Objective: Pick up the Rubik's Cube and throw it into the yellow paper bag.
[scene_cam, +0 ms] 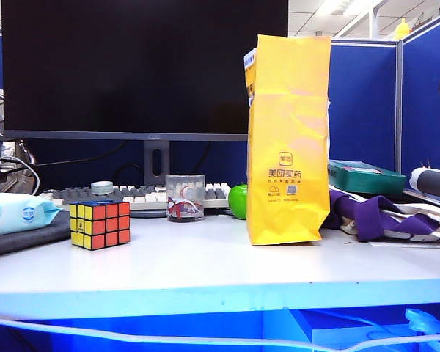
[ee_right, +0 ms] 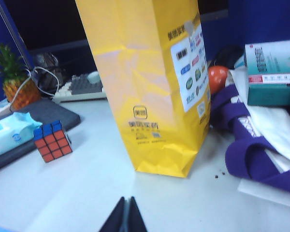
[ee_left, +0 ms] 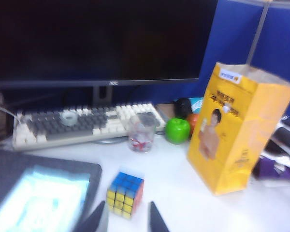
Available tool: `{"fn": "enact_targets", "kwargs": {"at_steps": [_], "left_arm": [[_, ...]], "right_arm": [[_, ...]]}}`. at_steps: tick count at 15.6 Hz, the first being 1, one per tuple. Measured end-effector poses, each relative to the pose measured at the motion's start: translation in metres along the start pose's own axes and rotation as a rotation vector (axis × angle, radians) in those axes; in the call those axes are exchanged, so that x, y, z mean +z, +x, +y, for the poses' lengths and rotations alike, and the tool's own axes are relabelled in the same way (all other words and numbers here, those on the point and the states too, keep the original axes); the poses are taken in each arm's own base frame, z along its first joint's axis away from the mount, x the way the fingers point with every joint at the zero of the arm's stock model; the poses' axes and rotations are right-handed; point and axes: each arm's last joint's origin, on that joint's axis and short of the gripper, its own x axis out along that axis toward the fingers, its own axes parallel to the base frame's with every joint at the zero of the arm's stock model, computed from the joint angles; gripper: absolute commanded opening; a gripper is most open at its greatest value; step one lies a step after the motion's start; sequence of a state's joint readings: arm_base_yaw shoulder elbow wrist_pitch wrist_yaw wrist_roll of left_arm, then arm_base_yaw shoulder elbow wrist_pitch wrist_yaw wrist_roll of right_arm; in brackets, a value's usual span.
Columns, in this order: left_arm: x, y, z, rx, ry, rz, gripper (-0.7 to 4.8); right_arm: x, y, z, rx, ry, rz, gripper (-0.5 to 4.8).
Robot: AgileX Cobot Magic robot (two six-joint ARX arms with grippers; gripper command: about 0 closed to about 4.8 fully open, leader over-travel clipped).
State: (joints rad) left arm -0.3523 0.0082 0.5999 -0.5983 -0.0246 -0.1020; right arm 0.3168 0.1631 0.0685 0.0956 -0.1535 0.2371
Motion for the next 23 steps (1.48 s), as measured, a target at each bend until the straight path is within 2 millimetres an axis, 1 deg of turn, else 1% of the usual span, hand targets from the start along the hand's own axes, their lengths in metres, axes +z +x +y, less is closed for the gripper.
{"fn": "enact_targets", "kwargs": {"at_steps": [2, 3, 6, 8, 11, 12, 13, 14, 16, 17, 19, 20, 21, 22, 23], "left_arm": [[-0.011, 0.001, 0.002, 0.030, -0.030, 0.095, 1.21], [-0.013, 0.002, 0.002, 0.027, -0.036, 0.108, 1.21], [-0.007, 0.003, 0.001, 0.018, -0.105, 0.045, 1.21], [-0.010, 0.013, 0.000, -0.040, -0.139, -0.016, 1.21], [-0.044, 0.047, 0.001, -0.118, -0.174, -0.129, 1.21], [-0.062, 0.055, 0.002, -0.115, -0.178, -0.101, 1.21], [-0.072, 0.059, 0.003, -0.110, -0.179, -0.073, 1.21], [-0.074, 0.060, 0.003, -0.108, -0.180, -0.063, 1.21], [-0.066, 0.058, 0.002, -0.127, -0.181, -0.130, 1.22], [-0.049, 0.052, 0.000, -0.168, -0.202, -0.177, 1.22], [-0.019, 0.046, -0.003, -0.190, -0.230, -0.217, 1.24], [-0.004, 0.047, -0.005, -0.178, -0.227, -0.164, 1.48], [0.009, 0.059, -0.006, -0.151, -0.187, -0.043, 1.63], [0.019, 0.073, -0.008, -0.146, -0.126, 0.067, 1.93], [0.027, 0.087, -0.010, -0.147, -0.063, 0.176, 3.36]], "right_arm": [[0.000, 0.000, 0.000, 0.003, -0.001, 0.004, -0.01], [0.000, 0.000, 0.000, 0.005, -0.002, 0.000, -0.01], [0.001, -0.001, 0.001, 0.009, -0.005, -0.021, -0.01], [0.003, -0.001, 0.001, 0.012, -0.007, -0.031, -0.01], [0.003, -0.001, 0.001, 0.012, -0.007, -0.032, -0.01], [0.003, -0.001, 0.001, 0.013, -0.008, -0.037, -0.01], [0.004, -0.001, 0.001, 0.016, -0.010, -0.047, 0.00], [0.006, -0.001, 0.002, 0.021, -0.012, -0.066, 0.00], [0.011, -0.002, 0.004, 0.059, -0.022, -0.112, 0.00], [0.018, -0.003, 0.007, 0.116, -0.032, -0.133, 0.00], [0.031, -0.004, 0.011, 0.137, -0.036, -0.126, 0.00], [0.038, -0.004, 0.013, 0.127, -0.029, -0.093, 0.00], [0.042, -0.002, 0.013, 0.120, -0.030, -0.056, -0.01], [0.046, 0.001, 0.014, 0.118, -0.035, -0.033, 0.00], [0.053, 0.002, 0.016, 0.119, -0.038, -0.031, 0.00]]}}
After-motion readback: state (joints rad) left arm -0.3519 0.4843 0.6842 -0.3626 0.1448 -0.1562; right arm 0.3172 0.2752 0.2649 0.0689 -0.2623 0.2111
